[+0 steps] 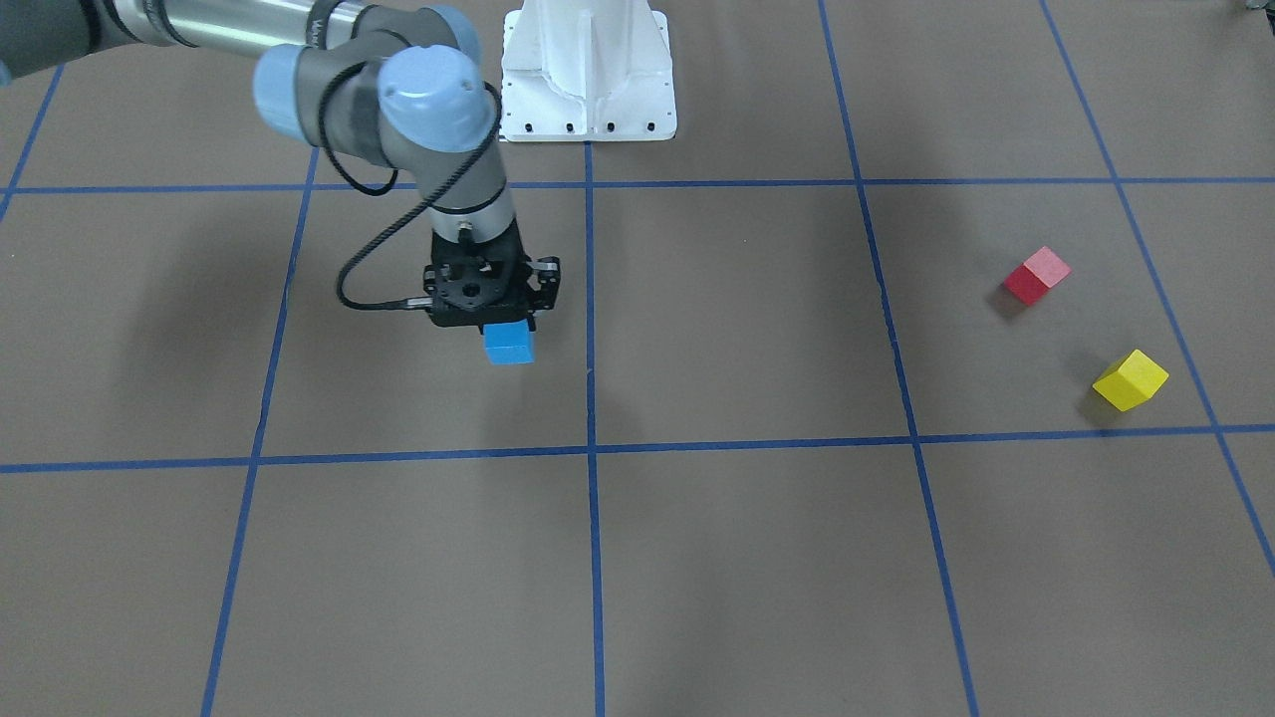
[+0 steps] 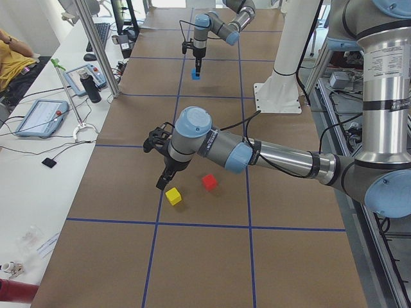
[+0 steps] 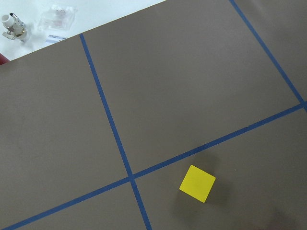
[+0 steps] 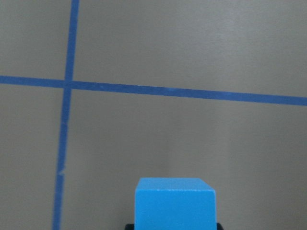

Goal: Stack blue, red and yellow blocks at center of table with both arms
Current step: 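Carry the blue cube with the right gripper to the table center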

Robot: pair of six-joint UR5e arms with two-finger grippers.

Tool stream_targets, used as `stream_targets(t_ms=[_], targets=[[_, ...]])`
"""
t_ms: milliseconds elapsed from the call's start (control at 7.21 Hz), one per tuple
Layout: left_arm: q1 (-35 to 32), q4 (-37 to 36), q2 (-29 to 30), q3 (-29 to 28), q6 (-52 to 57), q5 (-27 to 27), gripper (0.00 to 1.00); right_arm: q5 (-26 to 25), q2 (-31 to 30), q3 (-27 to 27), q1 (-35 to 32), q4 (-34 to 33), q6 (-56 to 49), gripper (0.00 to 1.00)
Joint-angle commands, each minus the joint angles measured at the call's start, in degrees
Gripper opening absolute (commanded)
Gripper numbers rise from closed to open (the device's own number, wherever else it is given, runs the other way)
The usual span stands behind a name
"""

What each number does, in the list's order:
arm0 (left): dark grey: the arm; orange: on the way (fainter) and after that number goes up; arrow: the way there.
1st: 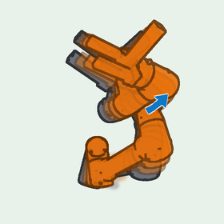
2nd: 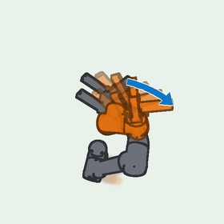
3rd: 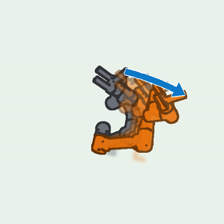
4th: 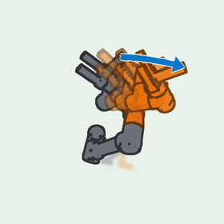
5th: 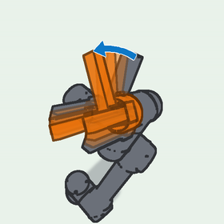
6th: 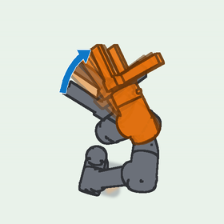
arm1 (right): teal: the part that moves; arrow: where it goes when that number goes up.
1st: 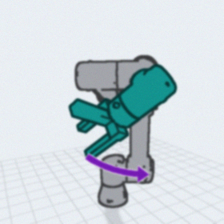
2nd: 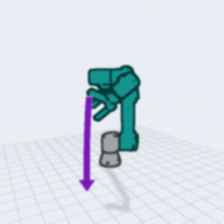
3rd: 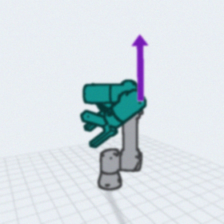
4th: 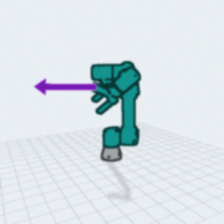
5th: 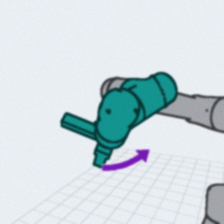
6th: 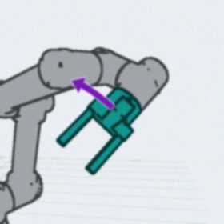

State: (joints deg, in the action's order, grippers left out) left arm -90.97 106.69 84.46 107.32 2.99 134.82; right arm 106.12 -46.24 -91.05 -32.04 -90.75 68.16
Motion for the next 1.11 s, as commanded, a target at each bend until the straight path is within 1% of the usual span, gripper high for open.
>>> stream_targets(t_ms=[0, 139, 278, 416, 555, 694, 833, 971], targets=[[0.0, 0.0, -0.9, 0.0, 0.1, 0.0, 1.0, -4.6, 5.5, 7.0, 5.1, 0.1, 4.6, 0.0], [0.0, 0.0, -1.1, 0.1, 0.1, 0.0, 1.0, -4.9, 5.3, 7.1, 6.1, 0.1, 4.4, 0.16], [0.0, 0.0, -1.1, 0.0, 0.1, 0.0, 1.0, -7.0, 5.1, 7.5, 7.2, 0.1, 4.3, 0.45], [0.0, 0.0, -1.2, 0.1, 0.1, 0.0, 1.0, -9.3, 5.1, 7.5, 8.3, 0.1, 4.4, 0.89], [0.0, 0.1, -1.2, 0.1, 0.1, 0.0, 1.0, -9.6, 5.2, 7.4, 8.4, 0.3, 4.3, 0.99], [0.0, 0.1, -1.5, 0.2, 0.1, 0.0, 1.0, -9.6, 5.1, 7.4, 8.4, 2.7, 4.1, 0.99], [0.0, 0.0, -1.5, 0.3, 0.1, 0.0, 1.0, -9.4, 5.2, 6.6, 8.1, 3.6, 3.8, 1.0], [0.0, 0.3, -1.5, 0.3, 0.3, 0.0, 1.0, -8.2, 5.2, 4.0, 5.3, 3.0, 3.5, 1.0]])
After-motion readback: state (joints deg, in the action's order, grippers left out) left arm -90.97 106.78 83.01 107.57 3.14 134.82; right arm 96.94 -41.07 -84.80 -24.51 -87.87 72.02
